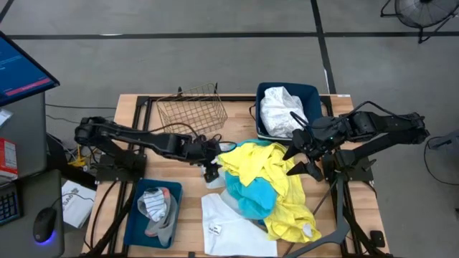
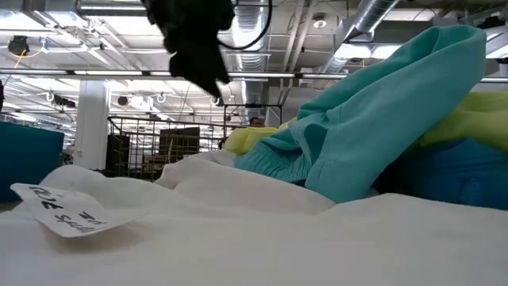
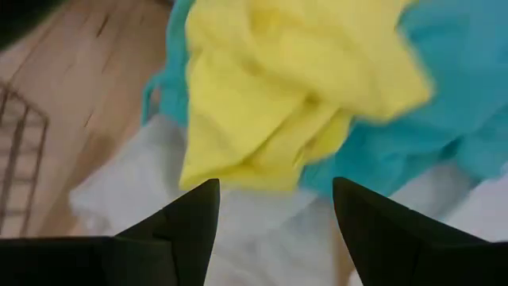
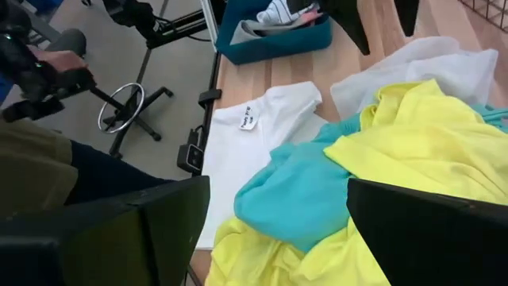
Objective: Pick & Place Cloths
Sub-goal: Put the light blue shorts into the gold wire basket
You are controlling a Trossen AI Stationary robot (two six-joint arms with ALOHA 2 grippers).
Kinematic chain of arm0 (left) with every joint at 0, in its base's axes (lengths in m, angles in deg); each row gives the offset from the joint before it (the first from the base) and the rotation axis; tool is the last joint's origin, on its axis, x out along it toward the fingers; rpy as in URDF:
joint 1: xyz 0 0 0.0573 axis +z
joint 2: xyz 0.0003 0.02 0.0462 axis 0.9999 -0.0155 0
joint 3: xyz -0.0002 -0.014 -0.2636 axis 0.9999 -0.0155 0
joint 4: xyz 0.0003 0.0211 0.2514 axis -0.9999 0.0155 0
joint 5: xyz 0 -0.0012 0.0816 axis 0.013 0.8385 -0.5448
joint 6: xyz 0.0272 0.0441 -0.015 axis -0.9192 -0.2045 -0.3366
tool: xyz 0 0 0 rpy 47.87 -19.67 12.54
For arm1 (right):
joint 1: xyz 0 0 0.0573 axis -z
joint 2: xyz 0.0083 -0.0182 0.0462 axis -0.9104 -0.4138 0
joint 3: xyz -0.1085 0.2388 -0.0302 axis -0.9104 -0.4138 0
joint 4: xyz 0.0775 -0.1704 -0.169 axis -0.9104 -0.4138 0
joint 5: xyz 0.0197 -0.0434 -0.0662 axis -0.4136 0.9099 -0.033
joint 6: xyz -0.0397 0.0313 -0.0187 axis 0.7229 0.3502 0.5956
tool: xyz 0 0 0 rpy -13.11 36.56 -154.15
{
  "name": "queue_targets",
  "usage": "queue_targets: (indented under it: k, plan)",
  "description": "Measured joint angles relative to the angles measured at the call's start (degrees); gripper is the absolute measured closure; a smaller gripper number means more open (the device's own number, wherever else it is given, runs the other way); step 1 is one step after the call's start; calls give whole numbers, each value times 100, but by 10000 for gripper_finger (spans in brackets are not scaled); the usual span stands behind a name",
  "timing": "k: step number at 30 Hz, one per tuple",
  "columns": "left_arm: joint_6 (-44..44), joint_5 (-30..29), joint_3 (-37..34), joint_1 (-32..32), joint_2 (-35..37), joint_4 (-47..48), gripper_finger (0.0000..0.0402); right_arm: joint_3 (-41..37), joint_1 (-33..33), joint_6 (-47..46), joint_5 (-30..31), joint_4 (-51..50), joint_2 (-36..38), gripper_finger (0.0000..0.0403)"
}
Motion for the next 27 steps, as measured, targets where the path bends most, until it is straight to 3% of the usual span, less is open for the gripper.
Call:
queue_targets:
  k: [8,12,16,21,27]
  plan:
    - [-277,125,-863,2,4,-170,172,-1,71,-133,387,371,-13,112]
    - [-752,146,-1329,3,4,-1026,166,0,159,-163,475,511,-13,112]
    - [-1025,203,-1731,4,4,-1850,138,0,275,-429,599,724,-13,112]
    - [-1028,204,-2042,87,4,-2012,92,0,385,-590,610,754,-13,112]
    - [-1031,205,-2578,232,4,-3238,63,0,525,-588,610,754,-30,112]
